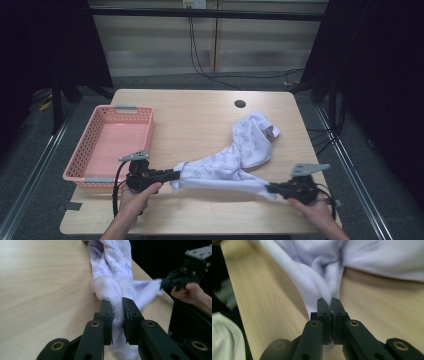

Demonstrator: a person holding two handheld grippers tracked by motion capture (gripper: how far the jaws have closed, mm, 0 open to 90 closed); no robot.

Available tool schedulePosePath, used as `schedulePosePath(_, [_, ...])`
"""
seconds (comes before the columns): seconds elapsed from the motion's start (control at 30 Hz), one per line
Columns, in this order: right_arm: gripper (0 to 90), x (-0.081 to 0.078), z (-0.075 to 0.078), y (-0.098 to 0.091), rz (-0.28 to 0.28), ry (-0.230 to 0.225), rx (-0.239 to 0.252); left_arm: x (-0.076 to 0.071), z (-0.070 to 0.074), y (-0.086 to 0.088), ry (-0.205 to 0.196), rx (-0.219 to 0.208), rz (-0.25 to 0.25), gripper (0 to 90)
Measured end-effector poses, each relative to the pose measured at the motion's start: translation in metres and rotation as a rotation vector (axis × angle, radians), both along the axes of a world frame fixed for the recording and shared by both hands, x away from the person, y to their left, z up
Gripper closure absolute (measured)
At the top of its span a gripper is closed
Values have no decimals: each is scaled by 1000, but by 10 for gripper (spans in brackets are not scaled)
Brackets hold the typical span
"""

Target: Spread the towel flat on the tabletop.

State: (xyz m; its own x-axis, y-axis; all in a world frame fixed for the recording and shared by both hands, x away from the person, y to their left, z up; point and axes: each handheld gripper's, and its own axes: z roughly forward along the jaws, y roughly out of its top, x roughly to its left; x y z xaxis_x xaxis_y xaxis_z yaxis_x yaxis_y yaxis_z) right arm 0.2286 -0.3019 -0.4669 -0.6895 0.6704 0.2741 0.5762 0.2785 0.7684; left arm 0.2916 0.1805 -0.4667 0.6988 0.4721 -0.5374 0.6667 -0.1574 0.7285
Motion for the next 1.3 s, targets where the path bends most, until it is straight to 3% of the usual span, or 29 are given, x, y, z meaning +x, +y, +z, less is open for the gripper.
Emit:
schedulePosePath(0.03, [883, -1, 3, -11, -21, 2, 39, -1, -3, -4, -1, 23, -4, 780])
schedulePosePath(0.07, [883, -6, 7, -22, -35, 0, 17, -2, -5, -9, 9, 47, -7, 725])
schedulePosePath(0.17, [883, -11, 4, -25, -36, 17, 9, -4, -6, -11, -4, 105, 29, 689])
schedulePosePath(0.27, [883, -15, -5, -25, -27, 40, -6, -8, -4, -8, -26, 96, 38, 658])
schedulePosePath(0.33, [882, -15, -3, -24, -24, 41, -2, -16, 2, -13, -85, 83, -26, 707])
schedulePosePath(0.37, [882, -14, -2, -23, -27, 37, 6, -24, 6, -20, -107, 74, -104, 725])
schedulePosePath(0.4, [882, -13, -2, -23, -24, 33, 12, -30, 7, -26, -119, 76, -151, 727])
schedulePosePath(0.57, [881, -12, -2, -19, -27, 33, 10, -43, -4, -51, -94, 138, -260, 663])
schedulePosePath(0.63, [880, -12, -2, -18, -28, 32, 15, -47, -11, -58, -91, 195, -301, 631])
schedulePosePath(0.67, [880, -12, -2, -18, -33, 29, 19, -48, -15, -60, -86, 194, -334, 630])
schedulePosePath(0.8, [879, -10, -3, -19, -38, 28, 16, -53, -24, -65, -79, 269, -358, 613])
schedulePosePath(0.87, [879, -9, -3, -20, -55, 24, 8, -54, -25, -63, -85, 289, -331, 599])
schedulePosePath(0.93, [879, -8, -2, -21, -73, 17, 2, -55, -26, -59, -132, 362, -296, 561])
schedulePosePath(1.03, [879, -3, -1, -25, -96, 13, 4, -54, -27, -55, -142, 346, -309, 553])
schedulePosePath(1.07, [879, -1, 0, -25, -106, 15, 12, -53, -27, -55, -134, 339, -317, 525])
schedulePosePath(1.17, [879, 6, 0, -25, -110, 9, 8, -56, -29, -59, -156, 335, -337, 468])
schedulePosePath(1.3, [879, 9, -1, -23, -111, 18, 10, -61, -28, -66, -228, 405, -332, 600])
